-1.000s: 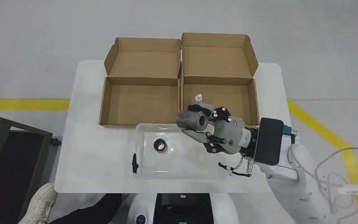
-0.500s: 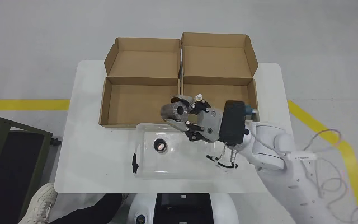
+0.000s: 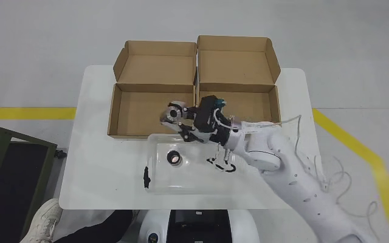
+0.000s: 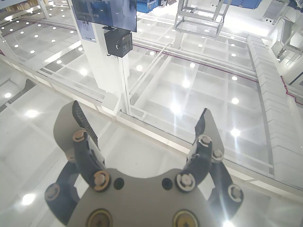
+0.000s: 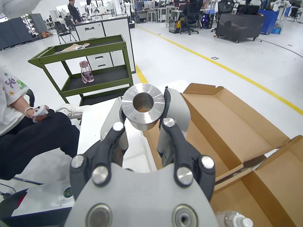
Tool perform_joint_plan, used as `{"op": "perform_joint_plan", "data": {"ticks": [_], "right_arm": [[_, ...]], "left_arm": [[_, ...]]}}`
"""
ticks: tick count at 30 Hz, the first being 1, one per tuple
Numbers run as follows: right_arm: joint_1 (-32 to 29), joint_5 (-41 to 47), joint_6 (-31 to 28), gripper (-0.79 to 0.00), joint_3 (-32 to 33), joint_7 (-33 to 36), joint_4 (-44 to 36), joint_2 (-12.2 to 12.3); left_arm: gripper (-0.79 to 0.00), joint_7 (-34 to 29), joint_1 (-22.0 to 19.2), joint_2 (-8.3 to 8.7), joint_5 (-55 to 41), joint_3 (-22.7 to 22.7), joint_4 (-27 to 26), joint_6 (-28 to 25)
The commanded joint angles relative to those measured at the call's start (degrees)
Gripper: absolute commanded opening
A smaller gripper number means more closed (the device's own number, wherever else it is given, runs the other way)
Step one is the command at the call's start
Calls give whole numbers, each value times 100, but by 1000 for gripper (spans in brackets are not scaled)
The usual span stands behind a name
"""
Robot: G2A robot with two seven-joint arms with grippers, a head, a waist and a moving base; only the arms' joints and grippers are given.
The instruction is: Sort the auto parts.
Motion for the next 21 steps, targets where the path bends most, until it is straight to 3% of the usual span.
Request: {"op": "perform_joint_plan", "data": {"ticks": [1, 10, 21], "right_arm": [[121, -36, 103, -785, -155, 40, 201, -54], [687, -378, 1002, -785, -866, 362, 947, -372], [1416, -151, 1395, -785, -1541, 734, 2121, -847]], "left_arm": [[0, 0, 0, 0, 0, 0, 0, 0], [0, 0, 0, 0, 0, 0, 0, 0], [0, 0, 0, 0, 0, 0, 0, 0]]}}
